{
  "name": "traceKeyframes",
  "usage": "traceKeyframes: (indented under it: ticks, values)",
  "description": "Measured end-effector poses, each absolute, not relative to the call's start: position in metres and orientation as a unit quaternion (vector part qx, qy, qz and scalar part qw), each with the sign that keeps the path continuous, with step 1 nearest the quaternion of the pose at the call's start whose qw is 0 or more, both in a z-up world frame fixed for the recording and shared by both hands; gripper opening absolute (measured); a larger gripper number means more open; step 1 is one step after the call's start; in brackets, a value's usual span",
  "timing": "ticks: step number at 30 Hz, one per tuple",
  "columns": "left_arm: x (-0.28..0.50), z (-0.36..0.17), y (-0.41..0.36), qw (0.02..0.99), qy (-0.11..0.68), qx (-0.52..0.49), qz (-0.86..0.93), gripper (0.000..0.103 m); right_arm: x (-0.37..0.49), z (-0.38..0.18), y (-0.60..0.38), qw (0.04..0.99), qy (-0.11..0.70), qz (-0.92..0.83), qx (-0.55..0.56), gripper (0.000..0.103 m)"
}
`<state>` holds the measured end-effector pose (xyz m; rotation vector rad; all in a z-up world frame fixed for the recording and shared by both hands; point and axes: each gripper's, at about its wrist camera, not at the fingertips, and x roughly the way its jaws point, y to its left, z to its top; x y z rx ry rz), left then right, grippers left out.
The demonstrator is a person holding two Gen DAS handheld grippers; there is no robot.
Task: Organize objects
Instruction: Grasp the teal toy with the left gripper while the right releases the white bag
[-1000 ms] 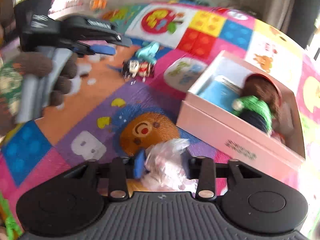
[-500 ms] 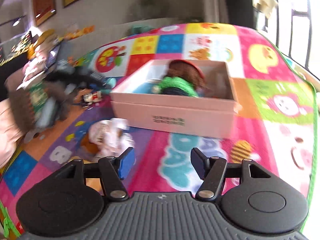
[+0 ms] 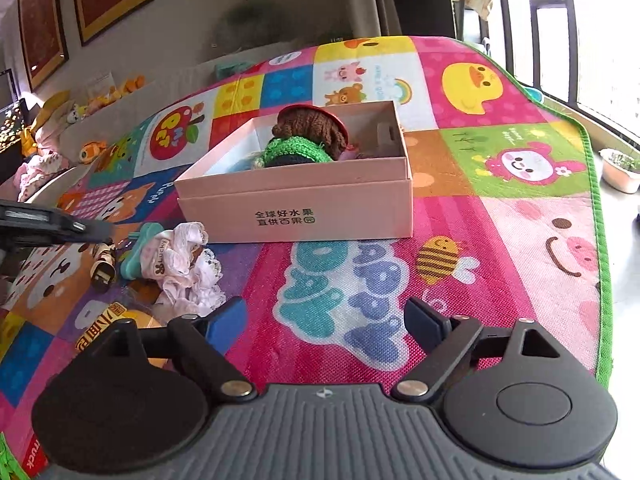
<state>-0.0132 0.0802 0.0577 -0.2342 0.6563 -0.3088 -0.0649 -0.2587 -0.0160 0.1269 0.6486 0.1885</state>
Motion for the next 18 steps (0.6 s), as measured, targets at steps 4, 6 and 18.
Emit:
traceKeyframes:
  ticks: [4, 6, 18]
  values:
    - [-0.055, 0.065, 0.065, 0.903, 0.333, -0.159, -0.221, 0.020, -0.063, -0.018, -0.263, 0.941, 0.321, 0.079, 0.077, 0.089]
    - [-0.066, 0.062, 0.045, 0.896, 0.344, -0.136, -0.244, 0.020, -0.061, -0.019, -0.265, 0.940, 0.324, 0.071, 0.084, 0.089]
    - [-0.057, 0.024, -0.007, 0.886, 0.406, -0.057, -0.215, 0.064, -0.065, -0.018, -0.266, 0.943, 0.313, 0.068, 0.091, 0.095]
